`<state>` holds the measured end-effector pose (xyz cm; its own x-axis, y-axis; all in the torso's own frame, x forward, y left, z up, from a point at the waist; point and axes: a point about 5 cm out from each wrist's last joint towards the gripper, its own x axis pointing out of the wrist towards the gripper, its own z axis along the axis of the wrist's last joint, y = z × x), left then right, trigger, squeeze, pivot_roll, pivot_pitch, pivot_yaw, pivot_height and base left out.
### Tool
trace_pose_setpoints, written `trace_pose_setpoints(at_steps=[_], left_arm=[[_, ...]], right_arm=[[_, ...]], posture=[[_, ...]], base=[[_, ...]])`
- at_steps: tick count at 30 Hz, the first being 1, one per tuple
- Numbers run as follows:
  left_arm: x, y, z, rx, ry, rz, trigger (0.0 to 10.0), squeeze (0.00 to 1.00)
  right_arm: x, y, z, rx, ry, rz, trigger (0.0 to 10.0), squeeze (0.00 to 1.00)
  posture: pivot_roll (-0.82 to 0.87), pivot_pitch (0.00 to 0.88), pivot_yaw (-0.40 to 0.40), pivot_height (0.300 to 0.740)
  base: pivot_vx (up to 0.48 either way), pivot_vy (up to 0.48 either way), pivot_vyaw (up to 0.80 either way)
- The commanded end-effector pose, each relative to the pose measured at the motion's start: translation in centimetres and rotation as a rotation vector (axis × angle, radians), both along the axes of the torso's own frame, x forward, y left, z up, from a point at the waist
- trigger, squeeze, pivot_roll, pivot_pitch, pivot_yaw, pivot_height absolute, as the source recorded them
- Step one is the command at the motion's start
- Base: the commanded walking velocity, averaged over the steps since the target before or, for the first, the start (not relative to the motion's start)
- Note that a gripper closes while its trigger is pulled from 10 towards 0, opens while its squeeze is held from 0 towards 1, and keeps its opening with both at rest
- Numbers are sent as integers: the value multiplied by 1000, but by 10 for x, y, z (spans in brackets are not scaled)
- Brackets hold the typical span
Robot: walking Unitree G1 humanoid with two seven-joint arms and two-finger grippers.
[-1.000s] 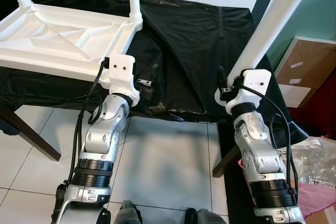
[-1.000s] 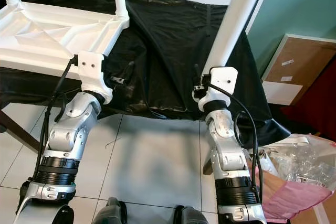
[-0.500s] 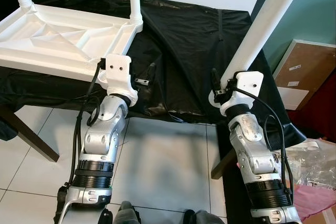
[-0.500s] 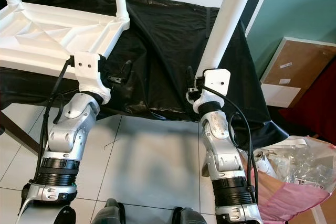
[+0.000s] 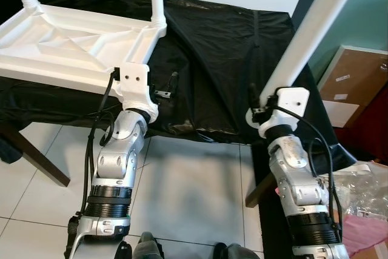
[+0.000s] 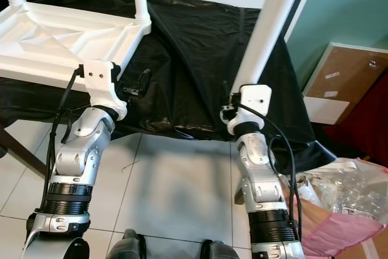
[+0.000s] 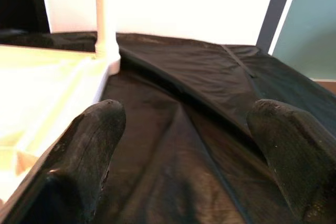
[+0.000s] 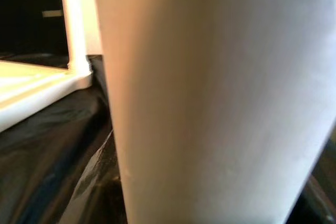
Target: Building children table
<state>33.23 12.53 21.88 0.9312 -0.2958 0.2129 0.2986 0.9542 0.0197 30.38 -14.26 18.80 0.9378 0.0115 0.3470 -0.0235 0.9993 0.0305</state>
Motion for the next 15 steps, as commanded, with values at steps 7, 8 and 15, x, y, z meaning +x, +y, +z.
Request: trace_pose_setpoints(at_steps=[7, 8, 15], left_arm=[[0, 4, 0, 1, 9, 74, 10000, 0], [0, 4, 0, 1, 9, 74, 10000, 0], [2, 5, 2, 2, 8, 76, 10000, 0]], right_arm=[[-3, 0, 2, 6, -15, -7, 10000, 0], [-3, 0, 2, 6, -15, -7, 10000, 0], [-2, -1, 3, 5, -17, -13, 10000, 0]], posture=[[94, 131, -46, 740], [94, 131, -46, 740], [94, 130, -44, 740]], base=[[0, 412, 0], [0, 412, 0], [0, 412, 0]])
